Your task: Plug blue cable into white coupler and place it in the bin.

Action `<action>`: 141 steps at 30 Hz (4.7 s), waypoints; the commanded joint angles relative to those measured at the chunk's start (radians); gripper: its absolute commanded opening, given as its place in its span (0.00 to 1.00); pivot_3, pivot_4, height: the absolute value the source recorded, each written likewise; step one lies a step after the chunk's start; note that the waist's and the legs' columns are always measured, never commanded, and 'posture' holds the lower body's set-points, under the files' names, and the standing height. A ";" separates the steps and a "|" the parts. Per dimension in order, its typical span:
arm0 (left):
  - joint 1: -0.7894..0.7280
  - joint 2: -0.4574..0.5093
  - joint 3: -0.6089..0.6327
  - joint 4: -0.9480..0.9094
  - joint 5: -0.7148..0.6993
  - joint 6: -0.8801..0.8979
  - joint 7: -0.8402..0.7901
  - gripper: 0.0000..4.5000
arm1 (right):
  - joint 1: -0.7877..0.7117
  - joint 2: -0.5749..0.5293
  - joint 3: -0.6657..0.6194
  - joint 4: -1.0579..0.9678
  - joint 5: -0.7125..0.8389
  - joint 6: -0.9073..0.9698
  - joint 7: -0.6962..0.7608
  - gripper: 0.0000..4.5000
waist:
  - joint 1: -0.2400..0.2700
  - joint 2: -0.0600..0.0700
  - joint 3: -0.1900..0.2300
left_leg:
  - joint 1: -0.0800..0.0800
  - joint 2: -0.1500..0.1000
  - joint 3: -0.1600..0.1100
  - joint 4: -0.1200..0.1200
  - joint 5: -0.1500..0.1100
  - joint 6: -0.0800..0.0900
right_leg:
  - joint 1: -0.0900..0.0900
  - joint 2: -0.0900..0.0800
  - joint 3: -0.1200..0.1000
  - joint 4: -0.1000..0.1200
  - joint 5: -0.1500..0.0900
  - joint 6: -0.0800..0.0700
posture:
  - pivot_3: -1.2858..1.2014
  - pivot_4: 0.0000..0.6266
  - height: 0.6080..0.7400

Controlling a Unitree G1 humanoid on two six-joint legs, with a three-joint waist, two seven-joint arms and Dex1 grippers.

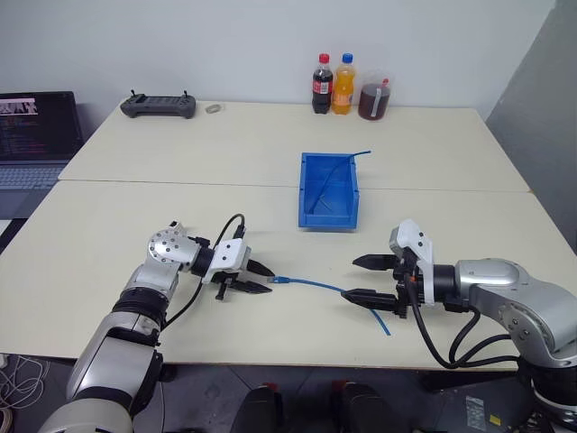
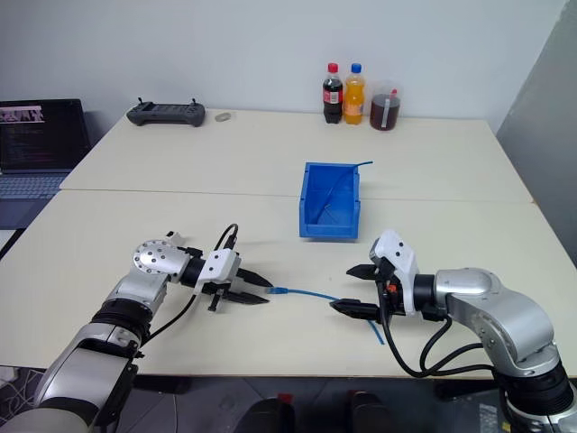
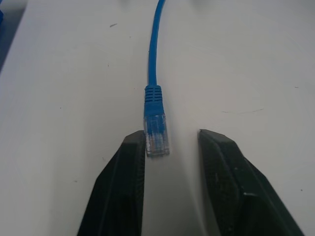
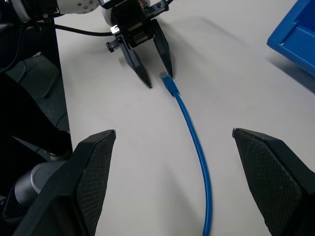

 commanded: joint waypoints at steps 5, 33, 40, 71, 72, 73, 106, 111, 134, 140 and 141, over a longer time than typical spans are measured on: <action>0.026 0.004 -0.001 -0.006 0.033 0.088 0.035 0.05 | -0.027 0.006 -0.019 -0.016 0.033 -0.027 -0.042 0.90 | -0.001 0.000 0.000 | 0.001 0.000 0.000 0.000 0.000 0.000 | 0.001 0.000 0.000 0.000 0.000 0.000 | 0.52 0.24 1.00; 0.330 -0.154 0.282 -1.168 -0.919 1.677 0.714 0.05 | -0.134 0.160 -0.296 0.302 0.895 0.292 -0.394 0.90 | -0.006 -0.001 0.000 | -0.002 0.001 0.001 0.000 0.001 -0.001 | -0.006 0.001 0.003 0.006 0.000 0.000 | 0.52 0.24 1.00; 0.297 -0.161 0.283 -1.149 -0.959 1.678 0.722 0.05 | -0.134 0.103 -0.196 0.272 0.913 0.311 -0.333 0.90 | -0.004 -0.001 0.000 | -0.003 0.000 0.001 0.000 0.001 -0.001 | -0.005 0.001 0.003 0.004 0.000 0.000 | 0.52 0.24 1.00; 0.338 -0.141 0.273 -1.197 -1.009 1.635 0.777 0.05 | -0.122 0.026 -0.146 0.307 0.826 0.251 -0.231 0.02 | -0.004 -0.001 0.000 | -0.003 0.001 0.001 0.000 0.001 -0.001 | -0.006 0.001 0.003 0.003 0.000 0.000 | 0.52 0.24 1.00; 0.337 -0.140 0.272 -1.197 -1.007 1.632 0.777 0.05 | -0.122 0.023 -0.145 0.309 0.823 0.251 -0.227 0.02 | -0.003 -0.001 0.000 | -0.003 0.001 0.001 0.000 0.001 -0.001 | -0.006 0.001 0.003 0.003 0.000 0.000 | 0.52 0.24 1.00; 0.337 -0.140 0.272 -1.197 -1.006 1.630 0.778 0.05 | -0.123 0.020 -0.144 0.310 0.818 0.249 -0.222 0.02 | -0.003 -0.001 0.000 | -0.003 0.001 0.001 0.000 0.001 -0.001 | -0.006 0.001 0.003 0.003 0.000 0.000 | 0.52 0.24 1.00; 0.810 -0.156 0.387 -1.423 -0.484 1.154 1.233 0.99 | -0.271 0.004 -0.065 0.390 0.531 0.148 -0.030 0.02 | -0.003 -0.001 0.000 | -0.004 0.001 0.001 -0.001 0.000 -0.001 | -0.006 -0.001 0.004 -0.001 0.000 0.000 | 0.52 0.24 1.00; 0.823 -0.283 0.380 -1.394 -0.238 1.079 1.515 0.99 | -0.289 0.013 -0.045 0.420 0.488 0.137 0.008 0.02 | 0.002 -0.002 0.000 | -0.005 0.001 0.001 -0.001 0.000 -0.001 | -0.005 -0.001 0.003 -0.001 0.001 0.001 | 0.52 0.24 1.00; 0.254 -0.615 0.594 -0.748 -0.024 0.913 2.077 0.99 | -0.332 0.041 -0.030 0.475 0.374 0.136 0.079 0.02 | 0.024 -0.004 0.000 | -0.008 0.000 0.000 0.001 0.000 0.000 | -0.007 -0.002 0.001 -0.002 0.004 0.002 | 0.52 0.24 1.00; 0.179 -0.604 0.620 -0.646 -0.015 0.856 2.124 0.99 | -0.326 0.033 -0.036 0.473 0.370 0.140 0.079 0.02 | 0.024 -0.004 0.000 | -0.008 0.000 0.000 0.001 0.000 -0.001 | -0.007 -0.002 0.001 -0.001 0.004 0.002 | 0.52 0.24 1.00; 0.162 -0.599 0.622 -0.621 -0.017 0.842 2.126 0.99 | -0.324 0.032 -0.038 0.471 0.371 0.141 0.078 0.02 | 0.024 -0.004 0.000 | -0.008 0.000 0.000 0.001 0.000 0.000 | -0.007 -0.002 0.001 -0.001 0.004 0.002 | 0.52 0.24 1.00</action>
